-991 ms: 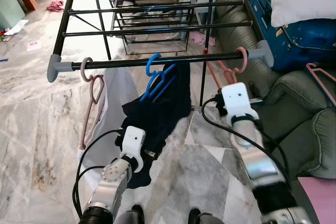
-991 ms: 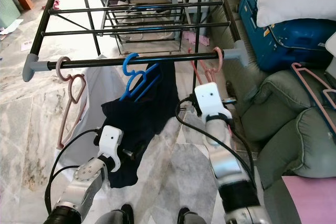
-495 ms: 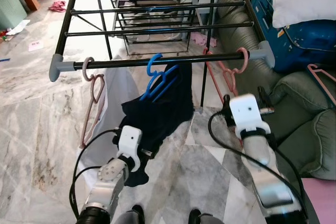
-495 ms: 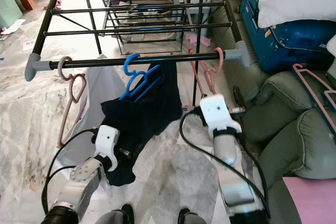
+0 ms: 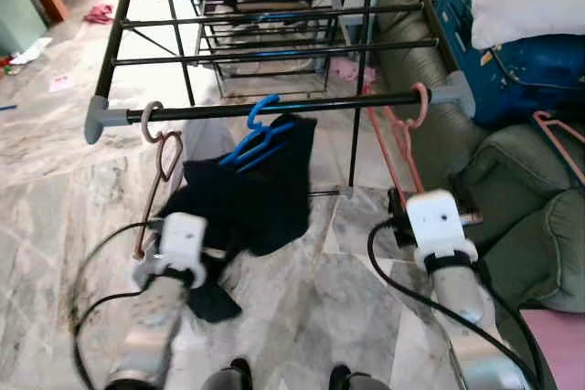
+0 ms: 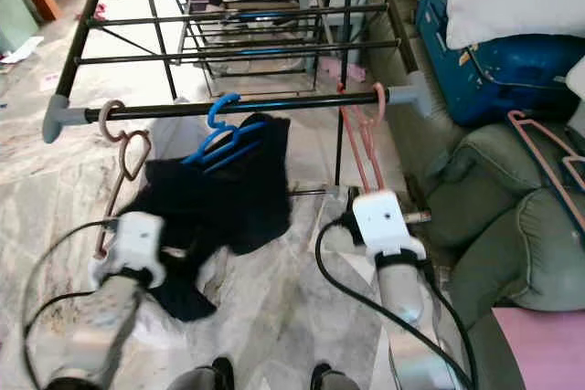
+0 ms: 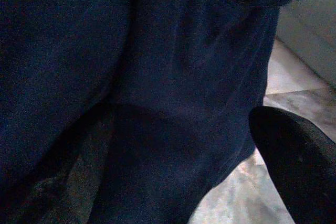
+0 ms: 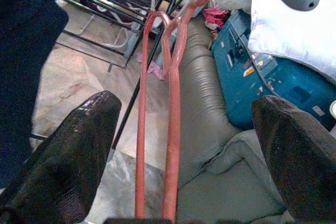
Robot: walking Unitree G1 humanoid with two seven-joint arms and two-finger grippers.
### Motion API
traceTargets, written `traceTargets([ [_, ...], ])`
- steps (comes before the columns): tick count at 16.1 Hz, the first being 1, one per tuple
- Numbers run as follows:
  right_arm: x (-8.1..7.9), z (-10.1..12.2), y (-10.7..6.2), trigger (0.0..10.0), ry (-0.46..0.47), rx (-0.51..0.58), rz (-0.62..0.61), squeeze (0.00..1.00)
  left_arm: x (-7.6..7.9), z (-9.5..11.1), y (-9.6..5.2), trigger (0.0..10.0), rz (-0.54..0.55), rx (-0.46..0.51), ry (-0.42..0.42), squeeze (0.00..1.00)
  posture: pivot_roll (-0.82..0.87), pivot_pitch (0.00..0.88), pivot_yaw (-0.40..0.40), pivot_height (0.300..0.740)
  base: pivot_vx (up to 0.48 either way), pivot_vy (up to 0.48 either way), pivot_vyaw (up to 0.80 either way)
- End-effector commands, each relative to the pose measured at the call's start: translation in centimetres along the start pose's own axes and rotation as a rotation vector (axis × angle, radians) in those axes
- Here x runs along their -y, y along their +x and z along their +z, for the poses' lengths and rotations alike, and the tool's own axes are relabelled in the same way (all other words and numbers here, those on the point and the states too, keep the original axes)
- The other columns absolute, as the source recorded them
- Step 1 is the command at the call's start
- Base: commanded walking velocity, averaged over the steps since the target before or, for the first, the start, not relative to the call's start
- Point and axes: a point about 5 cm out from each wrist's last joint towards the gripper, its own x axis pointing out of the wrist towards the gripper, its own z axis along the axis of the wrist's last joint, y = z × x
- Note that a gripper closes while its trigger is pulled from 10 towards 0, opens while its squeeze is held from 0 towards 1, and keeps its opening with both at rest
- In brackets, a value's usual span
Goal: Hang hanger
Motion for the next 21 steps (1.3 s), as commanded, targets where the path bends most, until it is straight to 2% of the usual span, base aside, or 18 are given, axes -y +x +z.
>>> traceTargets([
  [1,-0.3,-0.5,-0.2,10.0,0.012,-0.022,0.004,0.00,-0.2,-0.4,-0.5,10.0,0.012,-0.011,-0.001,0.00,0.08,0.142,0.032,0.740,0.000,0.000,0.00],
  [3,-0.2,-1.2,-0.1,10.0,0.011,-0.043,0.001,0.00,-0.1,-0.4,-0.3,10.0,0.022,-0.013,-0.009,0.00,0.09,0.120,0.022,0.740,0.000,0.000,0.00],
  [4,-0.2,-1.0,0.3,10.0,0.027,-0.007,0.011,0.00,0.0,0.0,0.0,10.0,0.022,-0.004,-0.023,0.00,0.09,0.108,0.018,0.740,0.000,0.000,0.00],
  [5,-0.2,-0.6,0.7,10.0,0.099,0.014,0.025,0.00,0.2,0.8,0.3,10.0,0.022,0.018,-0.035,0.00,0.10,0.102,0.015,0.740,0.000,0.000,0.00],
  [7,-0.1,-0.3,1.3,10.0,0.063,0.023,0.005,0.00,-0.1,1.2,0.5,10.0,0.043,0.033,-0.030,0.00,0.11,0.100,0.017,0.740,0.000,0.000,0.00],
  [8,-0.4,-0.4,1.2,10.0,0.083,0.003,0.040,0.00,-0.3,1.3,0.4,10.0,0.056,0.034,-0.027,0.00,0.11,0.102,0.019,0.740,0.000,0.000,0.00],
  [10,-0.8,-0.6,0.6,10.0,0.093,0.012,0.076,0.00,0.1,0.8,0.1,10.0,0.033,-0.005,-0.071,0.00,0.11,0.111,0.023,0.740,0.000,0.000,0.00],
  [13,-0.6,-0.6,0.3,10.0,0.092,0.031,0.066,0.00,1.1,0.5,-0.1,10.0,0.003,-0.016,-0.068,0.00,0.09,0.129,0.024,0.740,0.000,0.000,0.00],
  [19,-0.7,-0.4,0.3,10.0,0.069,0.046,0.081,0.00,1.2,-0.1,0.2,10.0,0.015,-0.078,-0.089,0.00,0.08,0.135,0.027,0.740,0.000,0.000,0.00],
  [21,-0.9,-0.3,0.4,10.0,0.077,0.050,0.083,0.00,1.2,-0.4,0.2,10.0,0.016,-0.096,-0.089,0.00,0.08,0.137,0.030,0.740,-0.266,0.000,0.63],
])
